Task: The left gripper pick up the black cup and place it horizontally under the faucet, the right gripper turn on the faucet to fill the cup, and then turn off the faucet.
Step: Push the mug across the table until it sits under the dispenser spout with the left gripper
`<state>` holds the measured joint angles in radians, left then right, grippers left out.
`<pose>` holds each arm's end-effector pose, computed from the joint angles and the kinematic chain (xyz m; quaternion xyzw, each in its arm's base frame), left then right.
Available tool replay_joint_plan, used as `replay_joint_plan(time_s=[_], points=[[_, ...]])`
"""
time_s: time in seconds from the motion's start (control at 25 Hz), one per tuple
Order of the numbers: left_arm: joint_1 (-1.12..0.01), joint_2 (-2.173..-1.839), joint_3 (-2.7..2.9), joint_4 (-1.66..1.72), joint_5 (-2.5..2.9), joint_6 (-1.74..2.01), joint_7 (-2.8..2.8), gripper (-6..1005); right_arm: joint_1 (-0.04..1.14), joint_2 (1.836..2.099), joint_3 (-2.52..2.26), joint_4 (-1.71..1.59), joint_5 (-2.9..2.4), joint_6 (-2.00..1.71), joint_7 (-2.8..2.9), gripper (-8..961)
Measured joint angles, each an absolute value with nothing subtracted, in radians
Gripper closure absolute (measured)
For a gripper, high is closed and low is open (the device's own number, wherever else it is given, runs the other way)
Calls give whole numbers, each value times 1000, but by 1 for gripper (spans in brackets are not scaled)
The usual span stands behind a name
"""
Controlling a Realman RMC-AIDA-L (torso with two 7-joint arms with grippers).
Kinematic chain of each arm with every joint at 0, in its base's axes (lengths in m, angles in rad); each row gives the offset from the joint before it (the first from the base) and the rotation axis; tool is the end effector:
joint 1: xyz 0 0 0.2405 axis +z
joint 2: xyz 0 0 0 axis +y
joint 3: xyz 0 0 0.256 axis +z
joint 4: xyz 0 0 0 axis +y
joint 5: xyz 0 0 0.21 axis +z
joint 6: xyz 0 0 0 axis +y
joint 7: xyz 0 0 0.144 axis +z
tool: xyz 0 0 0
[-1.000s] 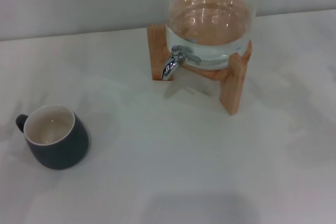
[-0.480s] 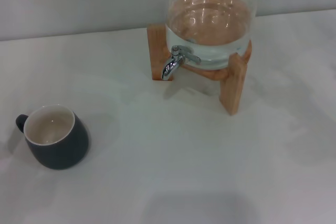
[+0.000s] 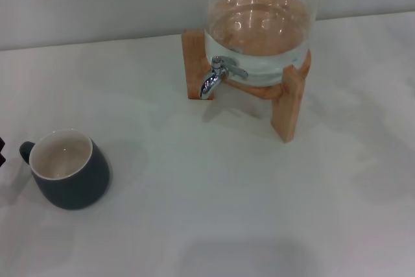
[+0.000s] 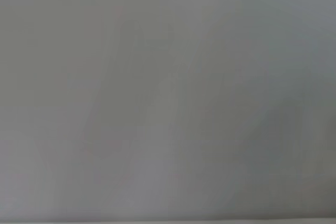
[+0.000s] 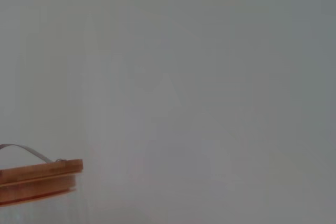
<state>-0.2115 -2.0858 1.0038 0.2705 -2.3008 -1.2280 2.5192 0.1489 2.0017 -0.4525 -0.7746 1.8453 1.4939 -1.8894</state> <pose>-0.3694 0.2696 0.0025 -0.7435 -0.2843 -0.3151 0.5168 0.3601 0.2604 0.1731 -0.7153 0.2237 0.4056 0.5232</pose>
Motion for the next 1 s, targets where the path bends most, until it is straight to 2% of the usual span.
replay_joint_plan(time_s=[1.0], points=[[-221,-2085,1008,242,-2234,-1144,2659,120,155,2002,-450,-773,1845,1487,-1892,263]])
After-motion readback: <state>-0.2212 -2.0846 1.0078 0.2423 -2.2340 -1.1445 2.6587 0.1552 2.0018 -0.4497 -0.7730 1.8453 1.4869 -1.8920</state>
